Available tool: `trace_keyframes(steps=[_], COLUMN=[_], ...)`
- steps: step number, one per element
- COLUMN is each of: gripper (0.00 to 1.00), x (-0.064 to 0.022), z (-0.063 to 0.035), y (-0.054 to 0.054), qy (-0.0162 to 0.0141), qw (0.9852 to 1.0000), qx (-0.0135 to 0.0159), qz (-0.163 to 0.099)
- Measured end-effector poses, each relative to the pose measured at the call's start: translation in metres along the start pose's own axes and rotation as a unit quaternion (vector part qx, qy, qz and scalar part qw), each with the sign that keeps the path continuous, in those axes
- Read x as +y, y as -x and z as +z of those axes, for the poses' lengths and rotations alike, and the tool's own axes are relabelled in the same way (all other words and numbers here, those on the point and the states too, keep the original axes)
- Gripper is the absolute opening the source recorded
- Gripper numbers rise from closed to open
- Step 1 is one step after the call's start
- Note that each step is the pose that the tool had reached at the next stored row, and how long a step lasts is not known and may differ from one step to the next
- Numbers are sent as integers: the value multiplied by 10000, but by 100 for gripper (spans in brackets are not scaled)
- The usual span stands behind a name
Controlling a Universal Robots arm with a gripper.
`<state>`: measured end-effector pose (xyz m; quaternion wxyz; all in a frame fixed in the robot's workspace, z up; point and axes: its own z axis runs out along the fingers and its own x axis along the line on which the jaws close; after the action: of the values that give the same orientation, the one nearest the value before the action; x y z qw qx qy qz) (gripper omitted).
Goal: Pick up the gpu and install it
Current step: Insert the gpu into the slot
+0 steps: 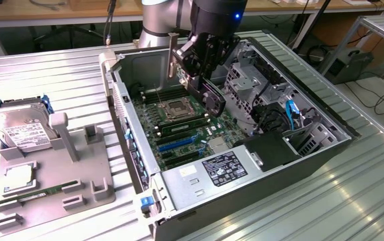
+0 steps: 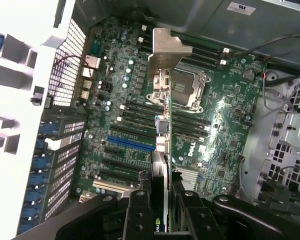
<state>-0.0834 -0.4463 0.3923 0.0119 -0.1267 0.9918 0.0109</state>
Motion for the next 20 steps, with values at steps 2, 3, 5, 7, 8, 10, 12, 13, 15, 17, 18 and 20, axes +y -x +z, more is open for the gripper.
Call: trace_keyframes(steps=[2,3,5,7,8,10,12,13,15,17,18,20], gripper=[26,26,26,26,26,26,26,26,26,26,26,26], x=[0,0,0,0,0,0,0,0,0,0,0,0], z=[0,0,-1,0,0,0,0,0,-1,0,0,0], y=[0,0,0,0,0,0,0,0,0,0,0,0], qy=[1,1,1,3,3,5,5,6,7,8,9,10], qw=[10000,10000,10000,9999,9999,9998,9998,9997,9996,9995,9995,9993], qx=[1,1,2,2,3,3,4,4,5,6,6,7], qz=[-30,-43,-72,-104,-127,-177,-205,-231,-266,-304,-325,-367])
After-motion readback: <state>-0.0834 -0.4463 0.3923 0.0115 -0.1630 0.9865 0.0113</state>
